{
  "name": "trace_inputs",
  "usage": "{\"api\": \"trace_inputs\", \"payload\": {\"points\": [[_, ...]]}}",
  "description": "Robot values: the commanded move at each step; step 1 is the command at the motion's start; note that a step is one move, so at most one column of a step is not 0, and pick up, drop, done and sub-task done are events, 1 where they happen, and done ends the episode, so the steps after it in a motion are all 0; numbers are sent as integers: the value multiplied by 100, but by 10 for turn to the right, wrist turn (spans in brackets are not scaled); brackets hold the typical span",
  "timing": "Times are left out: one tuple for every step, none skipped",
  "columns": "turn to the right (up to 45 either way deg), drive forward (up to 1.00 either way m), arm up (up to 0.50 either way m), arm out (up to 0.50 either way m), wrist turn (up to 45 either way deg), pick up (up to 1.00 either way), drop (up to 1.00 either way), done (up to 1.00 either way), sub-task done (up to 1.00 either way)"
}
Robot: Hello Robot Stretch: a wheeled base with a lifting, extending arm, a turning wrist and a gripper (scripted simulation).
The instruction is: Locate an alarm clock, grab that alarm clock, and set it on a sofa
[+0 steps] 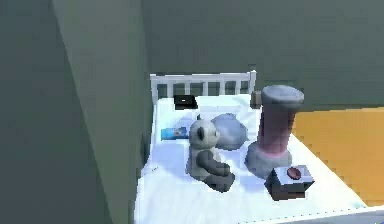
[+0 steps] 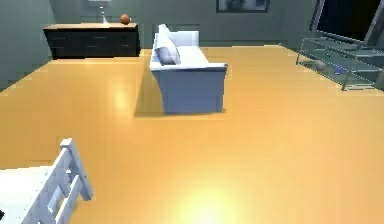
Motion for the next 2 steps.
{"api": "trace_inputs", "payload": {"points": [[-450, 0, 0, 0, 0, 0, 0, 0, 0], [-120, 0, 0, 0, 0, 0, 0, 0, 0]]}}
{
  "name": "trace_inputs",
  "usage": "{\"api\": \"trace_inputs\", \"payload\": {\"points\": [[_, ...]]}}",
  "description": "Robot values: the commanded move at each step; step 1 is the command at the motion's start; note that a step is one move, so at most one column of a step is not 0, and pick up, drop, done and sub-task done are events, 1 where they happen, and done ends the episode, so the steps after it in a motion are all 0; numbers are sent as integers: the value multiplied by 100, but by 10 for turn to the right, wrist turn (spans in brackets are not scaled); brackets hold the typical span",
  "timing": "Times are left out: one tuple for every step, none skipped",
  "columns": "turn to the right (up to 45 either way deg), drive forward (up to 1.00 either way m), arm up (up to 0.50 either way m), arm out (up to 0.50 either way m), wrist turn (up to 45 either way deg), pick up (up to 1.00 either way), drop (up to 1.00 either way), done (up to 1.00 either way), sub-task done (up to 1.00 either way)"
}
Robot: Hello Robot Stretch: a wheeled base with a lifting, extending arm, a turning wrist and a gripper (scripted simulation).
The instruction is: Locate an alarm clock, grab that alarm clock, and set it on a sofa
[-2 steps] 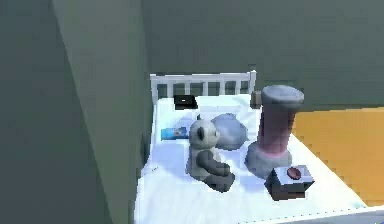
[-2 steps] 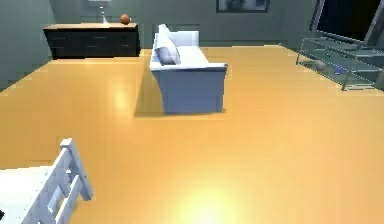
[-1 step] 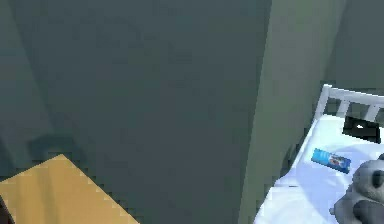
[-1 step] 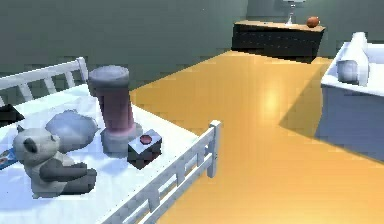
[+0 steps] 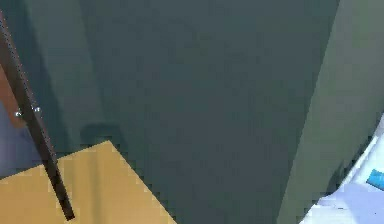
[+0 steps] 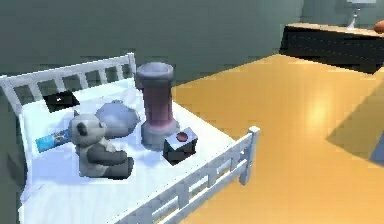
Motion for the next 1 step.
{"api": "trace_inputs", "payload": {"points": [[450, 0, 0, 0, 0, 0, 0, 0, 0]]}}
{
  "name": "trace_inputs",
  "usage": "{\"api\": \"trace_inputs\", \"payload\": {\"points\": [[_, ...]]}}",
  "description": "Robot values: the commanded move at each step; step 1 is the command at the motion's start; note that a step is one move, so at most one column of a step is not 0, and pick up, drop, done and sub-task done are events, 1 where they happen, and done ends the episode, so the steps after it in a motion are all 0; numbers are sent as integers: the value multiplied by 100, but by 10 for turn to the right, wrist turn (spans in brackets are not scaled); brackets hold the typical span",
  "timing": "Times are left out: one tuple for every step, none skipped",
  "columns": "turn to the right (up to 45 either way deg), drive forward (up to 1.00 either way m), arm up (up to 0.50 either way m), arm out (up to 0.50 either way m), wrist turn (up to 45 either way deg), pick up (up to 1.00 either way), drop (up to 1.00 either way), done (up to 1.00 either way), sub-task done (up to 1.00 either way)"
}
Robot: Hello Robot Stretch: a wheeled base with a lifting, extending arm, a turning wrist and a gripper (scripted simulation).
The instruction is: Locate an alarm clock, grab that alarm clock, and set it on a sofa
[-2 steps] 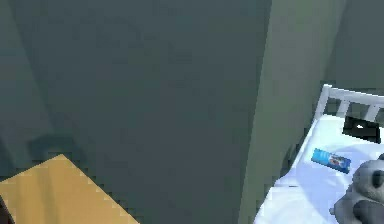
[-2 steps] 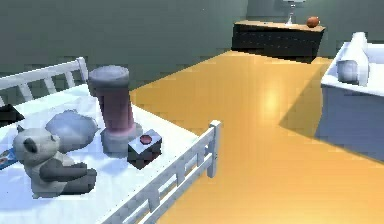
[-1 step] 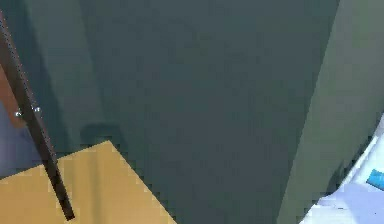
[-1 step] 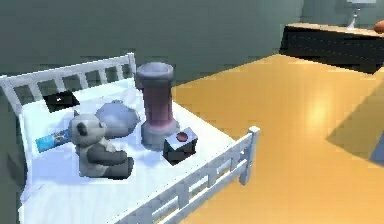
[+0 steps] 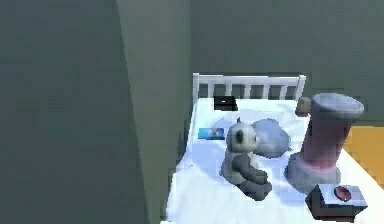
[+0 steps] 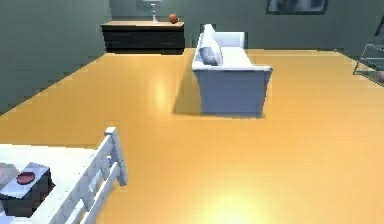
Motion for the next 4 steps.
{"api": "trace_inputs", "payload": {"points": [[450, 0, 0, 0, 0, 0, 0, 0, 0], [270, 0, 0, 0, 0, 0, 0, 0, 0], [0, 100, 0, 0, 0, 0, 0, 0, 0], [180, 0, 0, 0, 0, 0, 0, 0, 0]]}}
